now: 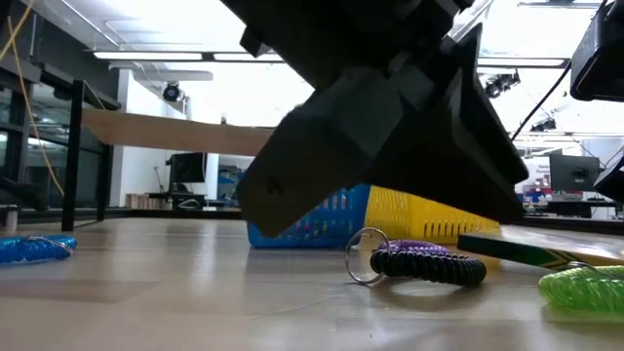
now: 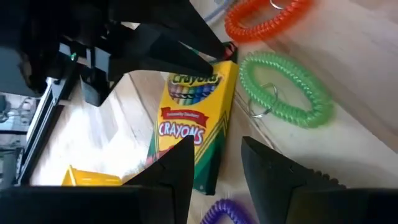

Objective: Pick & Place Office Desk Supplies
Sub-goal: Put the yellow crayon box into the yellow bin

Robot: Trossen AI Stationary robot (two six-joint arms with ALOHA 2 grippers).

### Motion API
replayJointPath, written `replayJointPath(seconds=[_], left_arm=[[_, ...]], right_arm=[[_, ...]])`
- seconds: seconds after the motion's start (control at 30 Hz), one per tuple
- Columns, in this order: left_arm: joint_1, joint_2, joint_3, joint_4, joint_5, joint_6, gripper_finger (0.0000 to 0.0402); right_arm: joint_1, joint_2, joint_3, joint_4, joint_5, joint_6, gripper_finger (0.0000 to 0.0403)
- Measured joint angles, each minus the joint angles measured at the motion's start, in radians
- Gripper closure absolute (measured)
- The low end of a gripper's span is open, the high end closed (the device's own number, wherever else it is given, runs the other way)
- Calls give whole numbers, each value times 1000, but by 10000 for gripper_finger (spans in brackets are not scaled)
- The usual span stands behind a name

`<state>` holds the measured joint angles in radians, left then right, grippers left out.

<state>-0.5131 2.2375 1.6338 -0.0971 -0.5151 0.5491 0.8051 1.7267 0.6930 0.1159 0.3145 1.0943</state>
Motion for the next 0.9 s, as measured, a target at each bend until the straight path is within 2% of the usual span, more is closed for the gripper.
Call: replayJointPath(seconds=[0.47, 0.9], left_arm=[[27, 41, 2, -8, 16, 140, 276], [44, 49, 4, 5, -49, 226, 276]], right_arm=[[0, 0, 0, 5, 1, 0, 323], [0, 0, 0, 11, 0, 0, 323]])
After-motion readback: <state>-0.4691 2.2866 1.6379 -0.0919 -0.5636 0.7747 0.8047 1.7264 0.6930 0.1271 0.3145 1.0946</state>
